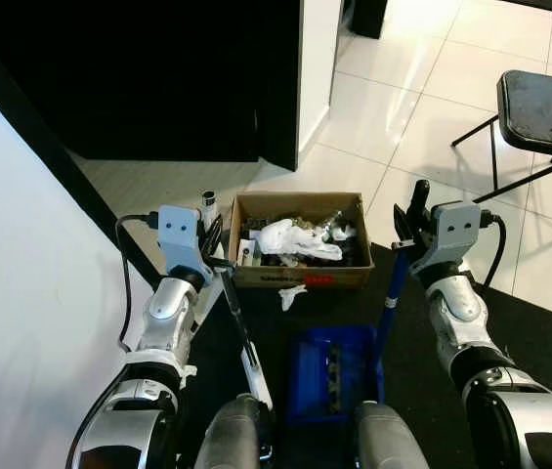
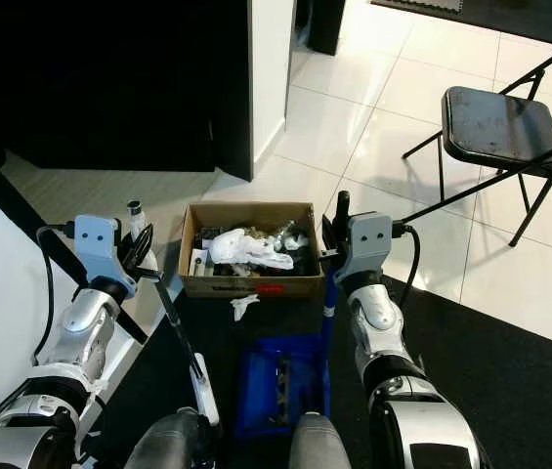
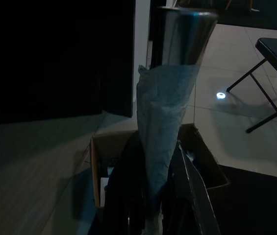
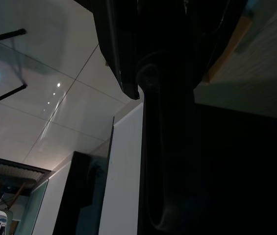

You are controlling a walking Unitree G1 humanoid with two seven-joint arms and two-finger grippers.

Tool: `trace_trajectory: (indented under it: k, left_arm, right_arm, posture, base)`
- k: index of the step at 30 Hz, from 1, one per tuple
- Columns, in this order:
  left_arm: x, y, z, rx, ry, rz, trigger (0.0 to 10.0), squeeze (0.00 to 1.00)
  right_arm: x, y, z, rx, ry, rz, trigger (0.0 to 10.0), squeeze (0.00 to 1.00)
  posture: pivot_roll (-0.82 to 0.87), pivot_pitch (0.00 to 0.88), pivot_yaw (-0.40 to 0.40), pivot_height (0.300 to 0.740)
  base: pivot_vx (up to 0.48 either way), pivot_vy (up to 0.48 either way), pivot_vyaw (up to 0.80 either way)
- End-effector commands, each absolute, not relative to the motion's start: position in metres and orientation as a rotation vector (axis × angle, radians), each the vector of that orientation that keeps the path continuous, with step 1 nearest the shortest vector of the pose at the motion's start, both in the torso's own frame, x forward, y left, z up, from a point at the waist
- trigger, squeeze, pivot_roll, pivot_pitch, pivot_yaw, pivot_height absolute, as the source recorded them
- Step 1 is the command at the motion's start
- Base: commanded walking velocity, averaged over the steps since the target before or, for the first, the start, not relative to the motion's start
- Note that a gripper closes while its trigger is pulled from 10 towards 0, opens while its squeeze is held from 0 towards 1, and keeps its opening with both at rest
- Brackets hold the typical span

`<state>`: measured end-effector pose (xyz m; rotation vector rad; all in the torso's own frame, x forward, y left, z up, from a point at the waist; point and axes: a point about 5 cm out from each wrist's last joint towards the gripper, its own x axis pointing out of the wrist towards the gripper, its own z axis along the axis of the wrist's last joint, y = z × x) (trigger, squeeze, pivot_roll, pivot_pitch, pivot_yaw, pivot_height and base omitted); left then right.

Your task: Sweep floor

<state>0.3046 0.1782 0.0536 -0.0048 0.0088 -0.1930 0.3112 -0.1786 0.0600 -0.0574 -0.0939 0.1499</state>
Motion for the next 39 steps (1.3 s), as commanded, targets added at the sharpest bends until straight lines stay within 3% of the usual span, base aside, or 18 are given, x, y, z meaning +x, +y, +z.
trace_trajectory:
  k: [1,20,25,39]
  left_arm:
    - [0.305,0.175,0.055,-0.002,0.0,-0.198,10.0,0.0]
    - [0.302,0.174,0.054,-0.011,-0.009,-0.205,10.0,0.0]
    - [0.302,0.172,0.046,-0.014,0.061,-0.214,10.0,0.0]
    - [0.285,0.195,0.028,0.049,0.134,-0.16,10.0,0.0]
  right_arm:
    - [0.313,-0.179,0.062,-0.059,-0.095,0.145,10.0,0.0]
    - [0.314,-0.181,0.062,-0.086,-0.089,0.124,10.0,0.0]
    - [0.312,-0.181,0.058,-0.075,-0.066,0.109,10.0,0.0]
    - [0.301,-0.191,0.047,-0.114,-0.028,0.095,10.0,0.0]
  posture:
    - [0.01,0.015,0.016,0.74]
    - [0.01,0.0,0.012,0.74]
    - [0.01,0.0,0.013,0.74]
    - [0.01,0.0,0.008,0.74]
  base:
    - [0.0,0.0,0.0]
    - [0.0,0.0,0.0]
    - [0.0,0.0,0.0]
    - [0.0,0.0,0.0]
